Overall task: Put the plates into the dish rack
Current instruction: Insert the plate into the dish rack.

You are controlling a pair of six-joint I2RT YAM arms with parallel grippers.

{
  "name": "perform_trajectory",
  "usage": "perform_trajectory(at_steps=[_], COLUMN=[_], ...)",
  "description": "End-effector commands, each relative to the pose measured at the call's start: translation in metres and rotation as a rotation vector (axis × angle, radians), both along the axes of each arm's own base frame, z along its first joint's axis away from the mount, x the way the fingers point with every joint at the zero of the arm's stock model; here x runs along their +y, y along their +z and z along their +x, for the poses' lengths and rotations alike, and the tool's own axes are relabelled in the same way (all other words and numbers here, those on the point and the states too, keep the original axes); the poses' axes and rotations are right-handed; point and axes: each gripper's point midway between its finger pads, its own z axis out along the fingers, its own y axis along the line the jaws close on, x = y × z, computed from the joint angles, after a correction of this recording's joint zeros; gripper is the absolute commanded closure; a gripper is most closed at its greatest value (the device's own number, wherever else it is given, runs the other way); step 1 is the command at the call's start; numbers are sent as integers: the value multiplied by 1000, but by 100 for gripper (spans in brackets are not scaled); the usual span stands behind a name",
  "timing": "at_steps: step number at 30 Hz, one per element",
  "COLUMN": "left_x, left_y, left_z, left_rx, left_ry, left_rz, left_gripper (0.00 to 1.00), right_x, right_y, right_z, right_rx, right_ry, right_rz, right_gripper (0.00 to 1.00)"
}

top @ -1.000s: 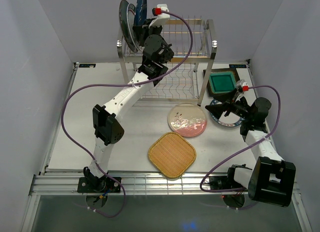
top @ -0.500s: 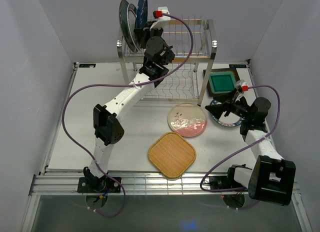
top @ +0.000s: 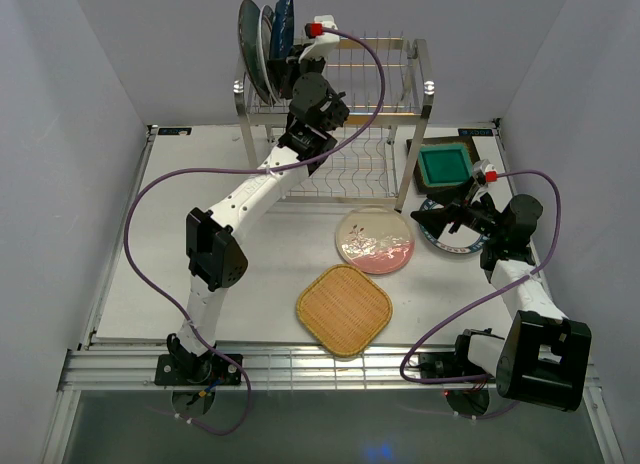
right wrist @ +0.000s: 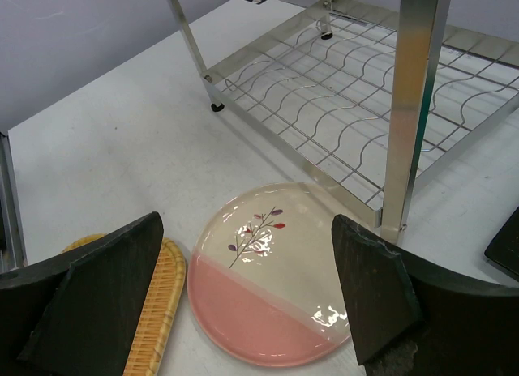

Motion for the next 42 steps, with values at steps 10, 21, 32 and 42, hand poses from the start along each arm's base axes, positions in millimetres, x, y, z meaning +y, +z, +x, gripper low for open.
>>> perform_trajectory(at_steps=[10, 21, 32, 42], left_x=[33, 21, 6, 23], left_y=[97, 86, 73, 66], left_z=[-44, -49, -45, -40], left_rx=[-238, -212, -179, -165], left_ry=[-38, -49, -57, -10], left_rz=[-187, -205, -185, -176], left_gripper=[100, 100, 100, 100], right_x=[-1, 0, -1, -2], right_y=[15, 13, 14, 15], right_z=[4, 5, 4, 3], right_rx=[-50, -38, -40, -40], right_ry=[19, 24, 25, 25], right_rz=[-4, 1, 2, 2], right_gripper=[10, 10, 10, 10])
